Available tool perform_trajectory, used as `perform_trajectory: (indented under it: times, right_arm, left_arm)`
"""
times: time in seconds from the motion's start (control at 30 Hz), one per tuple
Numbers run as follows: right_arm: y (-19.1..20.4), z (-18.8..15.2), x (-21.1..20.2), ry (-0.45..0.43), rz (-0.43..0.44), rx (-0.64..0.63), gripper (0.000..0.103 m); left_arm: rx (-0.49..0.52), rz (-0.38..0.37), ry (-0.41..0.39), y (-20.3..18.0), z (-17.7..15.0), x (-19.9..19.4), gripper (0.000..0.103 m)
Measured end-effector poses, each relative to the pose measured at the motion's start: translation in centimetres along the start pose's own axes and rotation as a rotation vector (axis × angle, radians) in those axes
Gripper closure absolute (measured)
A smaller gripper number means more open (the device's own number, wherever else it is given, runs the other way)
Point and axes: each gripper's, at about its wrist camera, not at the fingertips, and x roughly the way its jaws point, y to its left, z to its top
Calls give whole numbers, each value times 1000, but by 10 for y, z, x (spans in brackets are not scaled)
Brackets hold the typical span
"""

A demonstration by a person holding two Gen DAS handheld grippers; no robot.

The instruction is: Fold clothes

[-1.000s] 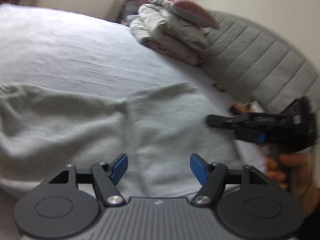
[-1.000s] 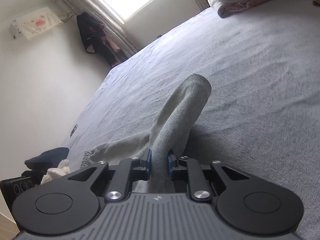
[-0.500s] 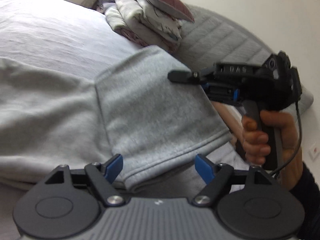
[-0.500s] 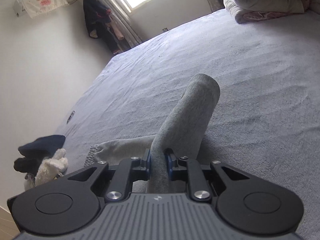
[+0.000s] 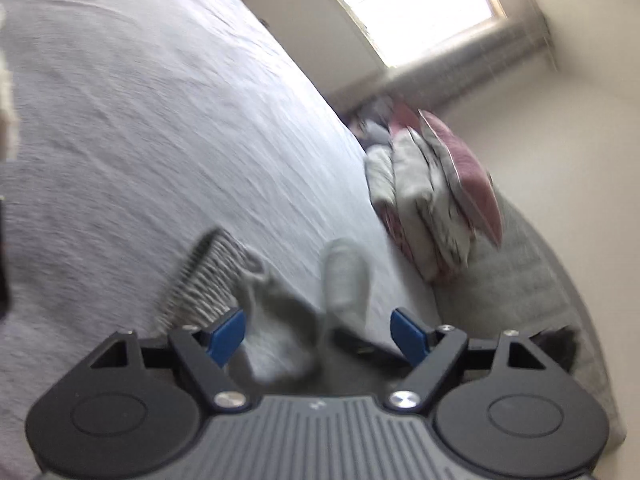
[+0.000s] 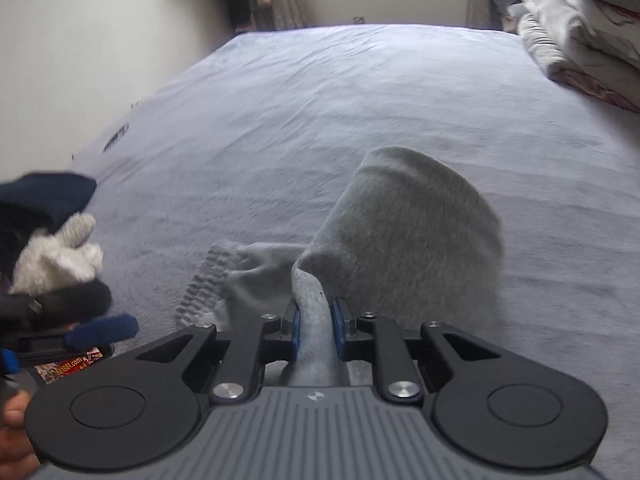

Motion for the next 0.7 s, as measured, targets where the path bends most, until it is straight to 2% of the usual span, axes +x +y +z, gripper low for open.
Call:
perform_trajectory:
  times: [0.07, 0.13, 0.17, 0.2, 0.23, 0.3, 0.37, 0.43, 0.57, 0.7]
  right_arm:
    - [19, -5, 24, 32, 27, -13, 84]
    - [20, -8, 39, 84, 115, 34, 82]
    - [16, -9, 37, 92, 175, 69, 75]
    - [11, -9, 29, 74, 213, 83, 64]
    - [6, -9, 17, 45, 240, 85, 58]
    - [-6, -9, -11, -37, 249, 54, 38]
    - [-25, -11, -36, -102, 220, 20, 29]
    - [-47, -16, -51, -118, 192, 1, 28]
    - [-101, -39, -50, -42, 176, 35, 28]
    - [-144, -71, -36, 11, 166, 76, 28]
  left_arm:
    - [-31, 17, -7, 7, 4, -4, 22]
    - [-43, 31, 1, 10, 3, -5, 22]
    - [-39, 34, 9, 10, 1, -4, 22]
    - [-30, 33, 18, 7, -1, -1, 22]
    - [-19, 31, 27, 6, -2, 2, 22]
    - [10, 27, 41, 0, -3, 13, 21]
    - [44, 27, 59, -7, -5, 26, 19]
    - [86, 43, 95, -12, -7, 44, 19]
    - [177, 112, 172, -20, -16, 84, 19]
    - [221, 189, 192, -16, -18, 108, 19]
